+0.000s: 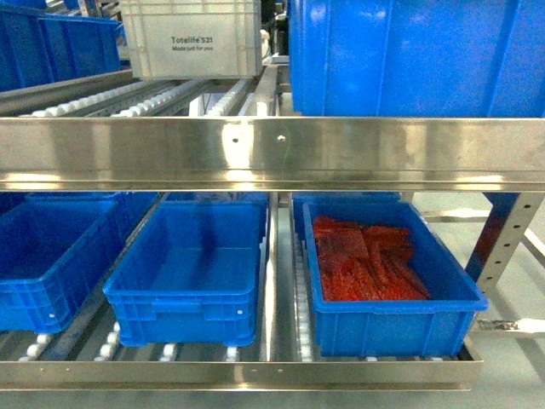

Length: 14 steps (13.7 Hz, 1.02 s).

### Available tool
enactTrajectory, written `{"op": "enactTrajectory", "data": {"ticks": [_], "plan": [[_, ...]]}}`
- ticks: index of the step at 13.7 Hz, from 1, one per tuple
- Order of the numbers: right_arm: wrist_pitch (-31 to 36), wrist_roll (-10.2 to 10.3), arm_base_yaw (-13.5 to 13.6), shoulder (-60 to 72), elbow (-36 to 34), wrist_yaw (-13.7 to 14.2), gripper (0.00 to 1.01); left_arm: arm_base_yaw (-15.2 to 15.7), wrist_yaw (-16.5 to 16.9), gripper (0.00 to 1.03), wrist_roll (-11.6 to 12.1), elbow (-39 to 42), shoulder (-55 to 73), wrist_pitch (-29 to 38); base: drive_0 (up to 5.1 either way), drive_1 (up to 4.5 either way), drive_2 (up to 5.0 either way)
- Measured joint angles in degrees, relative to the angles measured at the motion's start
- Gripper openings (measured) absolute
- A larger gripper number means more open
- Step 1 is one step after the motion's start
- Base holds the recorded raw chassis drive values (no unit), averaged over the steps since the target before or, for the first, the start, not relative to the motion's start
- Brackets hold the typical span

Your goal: Sort blue parts and orange caps into right shelf containers

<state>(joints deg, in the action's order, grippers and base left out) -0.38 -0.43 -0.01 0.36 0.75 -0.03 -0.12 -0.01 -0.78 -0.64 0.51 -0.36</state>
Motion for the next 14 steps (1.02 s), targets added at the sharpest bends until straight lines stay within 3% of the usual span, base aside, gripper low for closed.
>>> {"op": "enactTrajectory", "data": {"ticks": [14], "plan": [[0.0,0.0,0.0,0.0,0.0,0.0,0.44,0.0,0.0,0.42,0.0,0.0,0.0,0.0,-4.8,2.53,2.5]]}}
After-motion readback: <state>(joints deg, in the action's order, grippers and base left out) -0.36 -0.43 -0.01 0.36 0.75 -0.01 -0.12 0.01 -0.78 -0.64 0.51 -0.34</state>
